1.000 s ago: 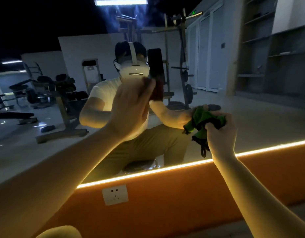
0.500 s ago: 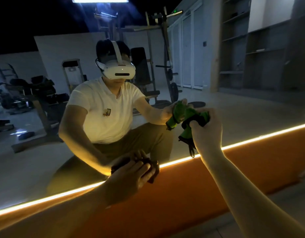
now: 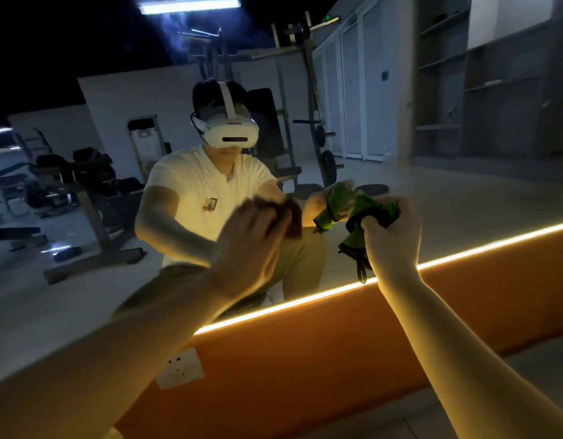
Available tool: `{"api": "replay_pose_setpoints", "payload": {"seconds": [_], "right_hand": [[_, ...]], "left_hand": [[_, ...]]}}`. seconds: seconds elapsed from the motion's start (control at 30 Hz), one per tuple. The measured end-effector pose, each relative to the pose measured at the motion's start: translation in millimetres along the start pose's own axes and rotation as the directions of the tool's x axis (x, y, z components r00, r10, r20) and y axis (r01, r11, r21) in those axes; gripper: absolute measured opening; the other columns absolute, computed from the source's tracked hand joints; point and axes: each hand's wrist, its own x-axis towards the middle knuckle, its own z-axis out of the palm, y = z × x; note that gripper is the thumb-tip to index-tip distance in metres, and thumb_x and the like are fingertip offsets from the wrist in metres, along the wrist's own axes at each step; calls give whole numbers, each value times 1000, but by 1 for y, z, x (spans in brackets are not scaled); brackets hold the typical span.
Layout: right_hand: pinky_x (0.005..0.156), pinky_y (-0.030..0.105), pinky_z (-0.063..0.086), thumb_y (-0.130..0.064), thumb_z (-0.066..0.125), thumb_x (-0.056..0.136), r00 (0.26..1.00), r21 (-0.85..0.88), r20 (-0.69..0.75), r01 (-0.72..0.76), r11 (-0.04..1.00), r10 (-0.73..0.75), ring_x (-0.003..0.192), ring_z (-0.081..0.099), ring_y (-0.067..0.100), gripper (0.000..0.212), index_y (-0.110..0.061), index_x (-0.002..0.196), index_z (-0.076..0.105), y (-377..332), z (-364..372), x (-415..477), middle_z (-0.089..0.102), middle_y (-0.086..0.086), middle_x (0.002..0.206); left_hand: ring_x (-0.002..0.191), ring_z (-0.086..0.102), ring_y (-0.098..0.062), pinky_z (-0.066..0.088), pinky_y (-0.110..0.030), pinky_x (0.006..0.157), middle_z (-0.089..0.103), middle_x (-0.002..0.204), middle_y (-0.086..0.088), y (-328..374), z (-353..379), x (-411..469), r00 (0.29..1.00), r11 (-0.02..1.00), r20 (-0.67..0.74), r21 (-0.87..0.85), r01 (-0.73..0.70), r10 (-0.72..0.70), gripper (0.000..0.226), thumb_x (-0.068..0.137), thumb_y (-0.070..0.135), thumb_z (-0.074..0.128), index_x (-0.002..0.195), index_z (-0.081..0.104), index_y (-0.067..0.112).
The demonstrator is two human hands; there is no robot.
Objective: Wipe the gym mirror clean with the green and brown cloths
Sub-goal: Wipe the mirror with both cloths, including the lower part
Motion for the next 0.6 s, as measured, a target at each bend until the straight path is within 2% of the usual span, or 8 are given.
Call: {"api": "replay_pose_setpoints", "payload": {"seconds": [0.07,0.13,0.23,0.33,0.43,0.47,0.53,0.6], "right_hand": [[71,30,58,7,60,82,1000,11,20,-8,1000,8,83,64,16,26,-12,101,59,-1,-5,-1,63,2,91],[69,29,58,7,60,83,999,24,29,-43,999,43,84,65,19,28,-14,100,58,0,-8,-1,62,3,93],[63,23,56,6,61,84,994,1,36,-105,995,105,86,67,19,28,-15,103,57,3,-1,-5,63,4,97],[62,23,55,4,60,85,992,-62,30,-124,990,126,88,67,19,28,-16,104,58,6,11,-11,63,5,99],[69,38,62,3,60,84,994,-122,40,-95,988,101,87,67,25,26,-17,99,57,9,14,-18,64,7,96],[71,43,63,3,60,84,995,-141,47,-82,987,89,86,67,25,26,-17,99,56,9,12,-18,64,7,95],[73,47,63,3,61,84,994,-191,54,-78,979,90,84,67,23,27,-18,100,56,9,6,-18,64,5,95],[73,48,64,3,61,85,993,-200,32,-105,974,114,85,68,22,29,-20,100,56,11,-1,-14,65,4,96]], "left_hand": [[108,46,-26,40,-43,96,46,126,-9,20,15,-39,984,993,134,6,-115,113,57,89,38,58,140,50,14],[105,49,-24,43,-44,95,51,125,-5,44,16,-71,967,991,218,1,-133,130,58,86,35,59,141,56,16],[107,50,-26,56,-46,91,62,122,-4,60,21,-93,933,976,295,4,-218,207,65,74,29,82,137,66,18],[105,49,-27,52,-49,91,58,119,-8,49,29,-84,930,956,242,34,-293,276,63,79,26,82,137,61,13],[102,43,-25,36,-43,93,63,110,-10,21,20,-37,988,984,81,114,-137,128,42,88,25,63,129,67,13],[106,44,-27,35,-44,96,64,113,-13,9,11,-13,996,986,35,146,-82,78,44,89,25,63,131,68,11],[118,47,-36,39,-49,104,55,126,-22,-8,-15,28,1000,982,-15,190,7,-4,56,93,27,59,145,53,8],[120,50,-39,44,-51,104,48,130,-24,-16,-24,51,990,977,-65,165,133,-124,56,99,27,54,150,45,8]]}}
